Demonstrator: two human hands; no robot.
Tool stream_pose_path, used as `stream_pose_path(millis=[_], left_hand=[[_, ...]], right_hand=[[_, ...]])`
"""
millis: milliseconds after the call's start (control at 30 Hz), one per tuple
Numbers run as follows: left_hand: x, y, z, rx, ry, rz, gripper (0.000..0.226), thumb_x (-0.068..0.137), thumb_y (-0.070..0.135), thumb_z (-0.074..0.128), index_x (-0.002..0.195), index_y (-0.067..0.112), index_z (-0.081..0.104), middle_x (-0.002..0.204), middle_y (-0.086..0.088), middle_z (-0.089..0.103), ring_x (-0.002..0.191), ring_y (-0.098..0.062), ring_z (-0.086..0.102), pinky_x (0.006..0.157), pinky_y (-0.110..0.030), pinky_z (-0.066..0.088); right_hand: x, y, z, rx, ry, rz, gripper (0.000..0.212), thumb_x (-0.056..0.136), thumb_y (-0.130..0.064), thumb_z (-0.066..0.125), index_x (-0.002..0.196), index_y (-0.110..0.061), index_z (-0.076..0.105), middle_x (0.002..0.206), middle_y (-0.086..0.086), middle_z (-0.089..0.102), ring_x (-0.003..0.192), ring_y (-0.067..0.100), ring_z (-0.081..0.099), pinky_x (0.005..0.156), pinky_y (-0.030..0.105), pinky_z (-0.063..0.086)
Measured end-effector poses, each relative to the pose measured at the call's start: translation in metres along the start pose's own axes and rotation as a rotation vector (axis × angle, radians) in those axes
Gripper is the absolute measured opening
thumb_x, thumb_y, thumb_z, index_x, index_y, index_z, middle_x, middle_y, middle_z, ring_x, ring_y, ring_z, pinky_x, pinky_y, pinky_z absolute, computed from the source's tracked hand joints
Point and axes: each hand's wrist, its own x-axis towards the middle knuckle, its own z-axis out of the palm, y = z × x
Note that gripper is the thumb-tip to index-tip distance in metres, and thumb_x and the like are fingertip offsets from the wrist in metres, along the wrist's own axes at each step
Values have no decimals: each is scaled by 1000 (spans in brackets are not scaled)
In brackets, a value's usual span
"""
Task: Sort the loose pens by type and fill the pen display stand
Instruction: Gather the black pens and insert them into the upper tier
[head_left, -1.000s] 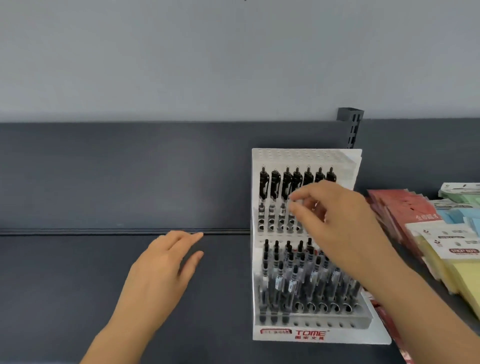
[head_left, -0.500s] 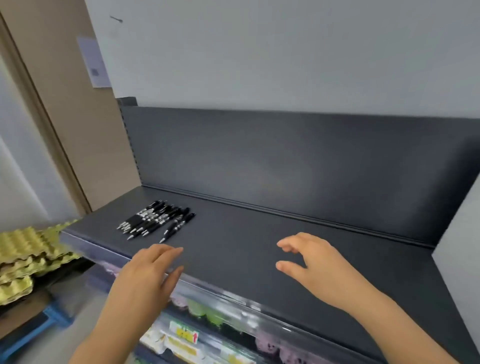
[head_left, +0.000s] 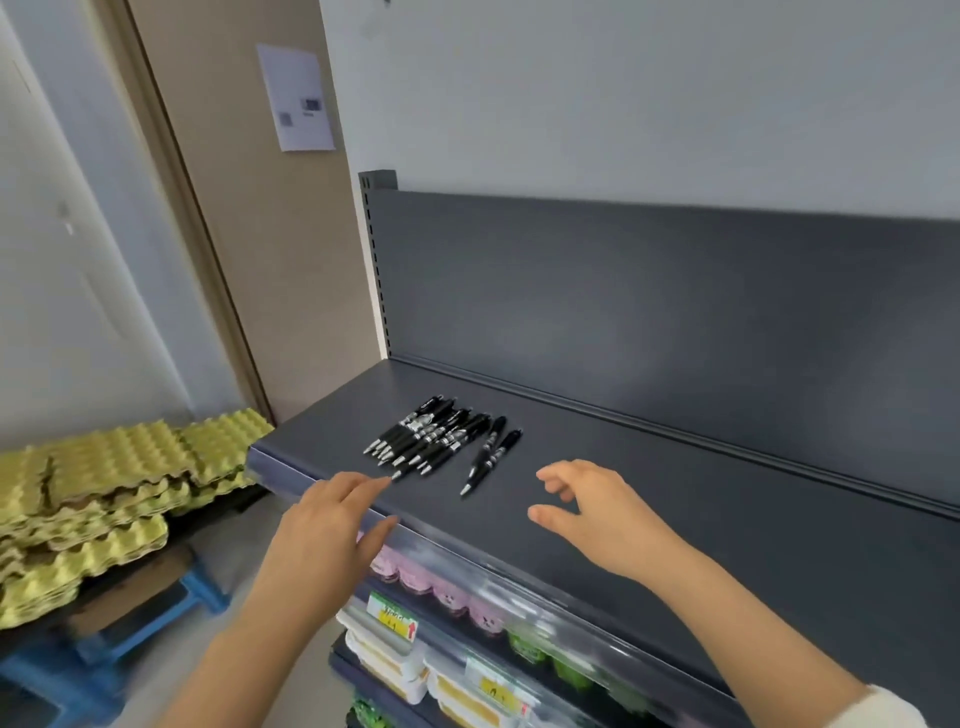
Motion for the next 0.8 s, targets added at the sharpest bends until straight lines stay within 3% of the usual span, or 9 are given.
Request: stream_pose_path(millis=[100,167,267,400,533,600,700,800], left_hand=[[24,-17,14,-11,-59,-63,44,84,36,66,122,16,60,114,-2,63,100,-28,60,79,-39,53],[40,-25,24,-46,-115,-126,50,88,42,58,132,21,50,126,2,55,114,-23,51,92,-36,46],[64,-41,41,-87,-170,-166,56,90,50,49,138,23,42,133,5,50,122,-19,44,100,-31,39],[94,-58,62,-119,-206,-199,60,89,52,47,140,21,40,137,4,48,126,-20,41,102,-33,38],[122,-72,79,-156,-269,-225,62,91,51,46,141,14,37,139,-2,46,130,-23,38,103,-34,37],[137,-80,88,-182,-308,-213,63,91,51,44,141,13,37,138,-4,47,129,-24,39,104,-34,36],[157,-92,98,-263,-378,-186,63,90,53,45,137,12,42,133,-6,51,124,-24,45,103,-35,38],[171,-100,105,-315,-471,-127,59,89,54,47,128,11,52,120,-7,55,113,-23,51,97,-31,42]], right_hand=[[38,-4,13,45,-13,43,51,91,-41,55,135,-19,43,127,-4,52,114,14,50,98,29,41],[63,-5,22,56,-31,79,54,90,-43,55,136,-16,43,128,-1,53,113,16,52,95,28,42],[96,-5,32,55,-51,164,56,89,-46,56,129,-10,46,119,4,58,108,21,55,92,33,45],[129,-2,43,60,-12,284,58,87,-51,55,122,-6,48,95,4,58,95,21,57,81,34,48],[146,-1,51,45,-27,399,48,86,-55,53,96,-8,54,92,5,59,82,20,58,72,33,48],[153,-1,56,31,-5,444,48,85,-57,53,79,-11,46,86,3,52,72,18,52,60,28,44],[160,-6,63,27,38,512,50,83,-59,54,70,-14,38,92,4,45,73,18,49,50,23,33],[163,-14,70,79,94,577,50,82,-58,57,68,-14,38,87,2,47,65,14,46,49,23,33]])
